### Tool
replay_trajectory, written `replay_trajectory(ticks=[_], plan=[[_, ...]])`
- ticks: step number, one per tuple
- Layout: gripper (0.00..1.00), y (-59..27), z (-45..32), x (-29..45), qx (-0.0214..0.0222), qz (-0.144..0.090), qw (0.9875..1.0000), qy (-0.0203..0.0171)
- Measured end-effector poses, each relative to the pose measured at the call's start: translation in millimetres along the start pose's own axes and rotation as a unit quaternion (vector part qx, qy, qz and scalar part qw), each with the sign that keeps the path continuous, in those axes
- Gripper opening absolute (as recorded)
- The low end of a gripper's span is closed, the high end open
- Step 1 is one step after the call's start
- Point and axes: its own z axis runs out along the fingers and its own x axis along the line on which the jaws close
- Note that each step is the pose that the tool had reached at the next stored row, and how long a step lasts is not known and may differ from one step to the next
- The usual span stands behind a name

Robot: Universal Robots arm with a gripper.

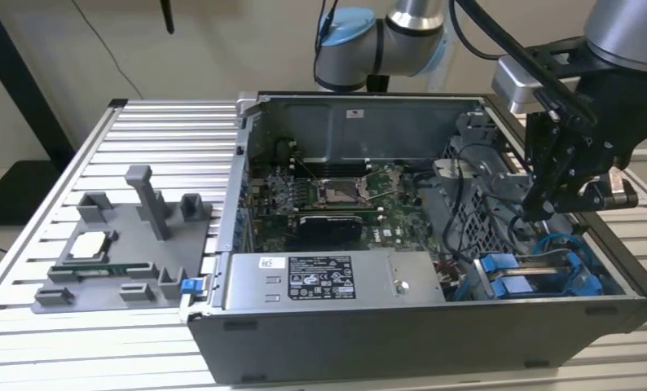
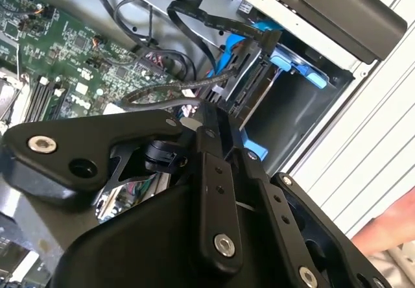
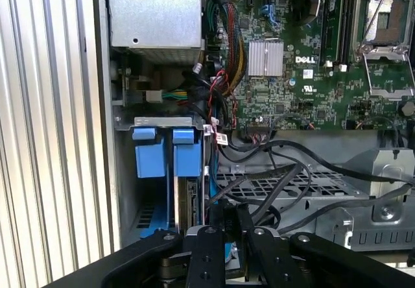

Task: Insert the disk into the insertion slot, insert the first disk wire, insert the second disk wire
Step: 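Insert the first disk wire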

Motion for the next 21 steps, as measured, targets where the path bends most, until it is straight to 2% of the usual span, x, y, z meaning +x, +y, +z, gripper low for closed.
replay_trajectory(ticks=[7,12,15,19,21], plan=[[0.0,-0.5,0.4,0.7,0.0,0.0,1.0,0.0002],[0.0,-4.4,2.2,7.3,-0.0015,0.0,1.0,-0.0009],[0.0,-9.4,4.9,10.4,-0.0067,0.001,1.0,-0.0014],[0.0,-11.2,8.4,10.6,-0.008,0.001,1.0,-0.0007],[0.0,-15.3,10.2,10.8,-0.0136,0.001,0.9999,-0.0004]])
